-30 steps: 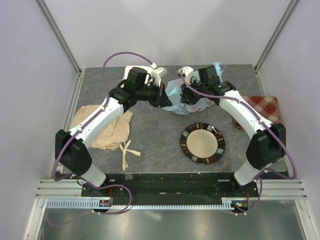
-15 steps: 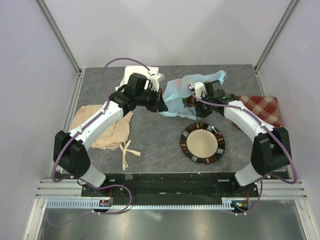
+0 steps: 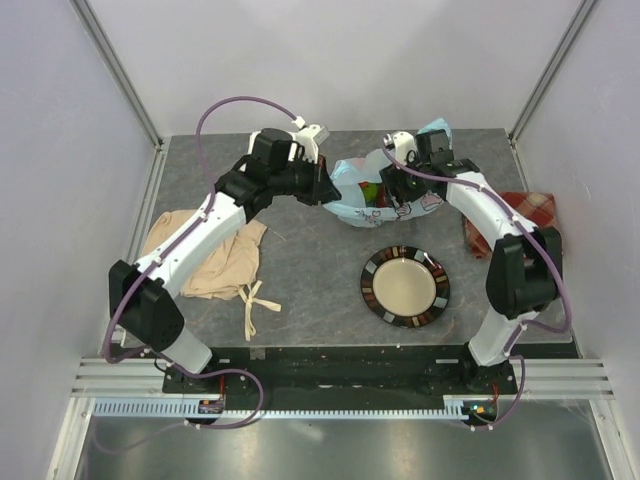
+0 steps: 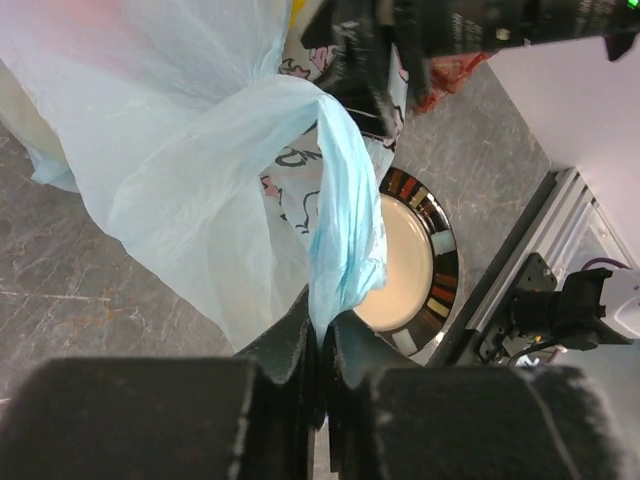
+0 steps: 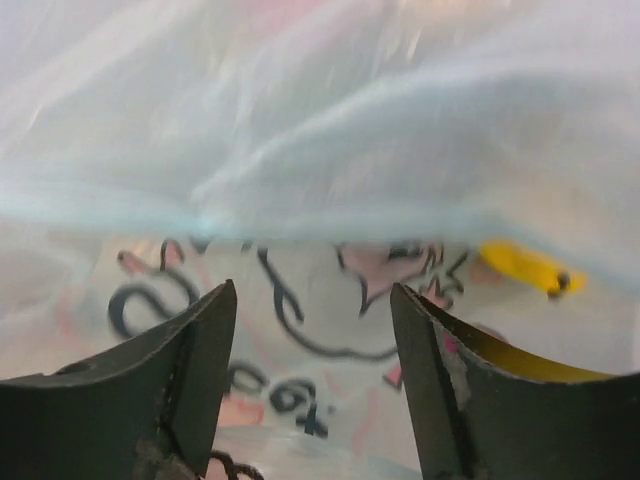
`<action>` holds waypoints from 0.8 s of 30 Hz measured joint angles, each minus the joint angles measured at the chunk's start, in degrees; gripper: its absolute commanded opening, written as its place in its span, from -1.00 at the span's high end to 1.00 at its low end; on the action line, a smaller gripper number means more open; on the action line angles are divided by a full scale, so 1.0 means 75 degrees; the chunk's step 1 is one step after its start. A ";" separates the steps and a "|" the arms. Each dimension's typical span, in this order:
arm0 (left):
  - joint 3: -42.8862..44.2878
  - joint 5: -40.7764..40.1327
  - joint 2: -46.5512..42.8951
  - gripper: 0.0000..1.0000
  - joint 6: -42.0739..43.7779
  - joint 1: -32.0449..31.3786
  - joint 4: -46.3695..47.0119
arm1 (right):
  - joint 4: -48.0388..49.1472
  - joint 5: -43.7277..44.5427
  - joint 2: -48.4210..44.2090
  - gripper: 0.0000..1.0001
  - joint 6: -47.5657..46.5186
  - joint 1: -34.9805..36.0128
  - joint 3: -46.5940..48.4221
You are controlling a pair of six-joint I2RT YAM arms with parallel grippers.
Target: Take the fake fruits out of the plastic bag
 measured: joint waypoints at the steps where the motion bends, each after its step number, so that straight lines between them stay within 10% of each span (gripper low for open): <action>1: 0.0038 0.0000 0.0044 0.58 -0.0006 0.0000 0.0032 | 0.0052 -0.0015 0.0221 -0.52 -0.0009 0.0000 0.0172; 24: 0.0306 -0.0207 0.0871 0.52 0.0382 0.0038 -0.0423 | 0.3118 0.0443 0.3121 -0.32 -0.1180 0.0428 0.1577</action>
